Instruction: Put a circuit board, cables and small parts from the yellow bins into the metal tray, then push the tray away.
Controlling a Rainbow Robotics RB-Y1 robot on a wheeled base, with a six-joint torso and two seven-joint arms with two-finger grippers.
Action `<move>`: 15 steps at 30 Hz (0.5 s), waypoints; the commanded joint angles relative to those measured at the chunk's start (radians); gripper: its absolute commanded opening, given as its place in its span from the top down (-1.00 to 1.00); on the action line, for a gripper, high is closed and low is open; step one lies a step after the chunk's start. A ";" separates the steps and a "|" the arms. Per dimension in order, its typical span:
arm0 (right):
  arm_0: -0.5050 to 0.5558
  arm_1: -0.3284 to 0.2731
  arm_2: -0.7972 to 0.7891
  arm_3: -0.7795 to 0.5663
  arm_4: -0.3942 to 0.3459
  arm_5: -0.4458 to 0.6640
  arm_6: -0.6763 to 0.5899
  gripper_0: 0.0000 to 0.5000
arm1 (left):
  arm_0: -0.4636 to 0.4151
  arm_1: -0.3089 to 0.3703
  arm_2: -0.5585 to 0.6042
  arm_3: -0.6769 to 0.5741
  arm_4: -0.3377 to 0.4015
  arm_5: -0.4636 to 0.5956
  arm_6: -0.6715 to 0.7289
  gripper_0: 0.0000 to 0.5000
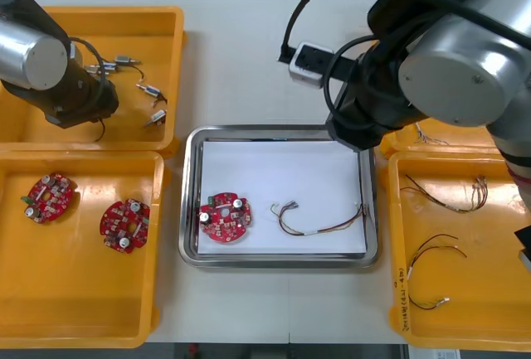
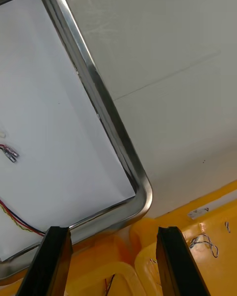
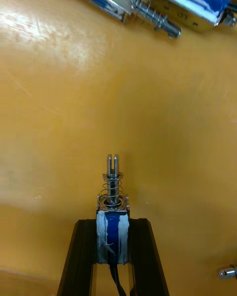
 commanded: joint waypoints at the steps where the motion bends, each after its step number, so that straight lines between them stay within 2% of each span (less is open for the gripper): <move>1: -0.046 -0.026 -0.124 0.038 -0.009 0.003 -0.019 -1.00 | -0.075 -0.004 0.057 -0.033 0.005 0.063 -0.064 1.00; 7: -0.075 -0.068 -0.213 0.124 -0.011 0.003 -0.011 -1.00 | -0.122 -0.004 0.092 -0.070 -0.006 0.201 -0.064 1.00; 15: -0.085 -0.117 -0.305 0.231 0.006 0.003 -0.003 -1.00 | -0.127 -0.004 0.167 -0.170 -0.017 0.376 -0.058 1.00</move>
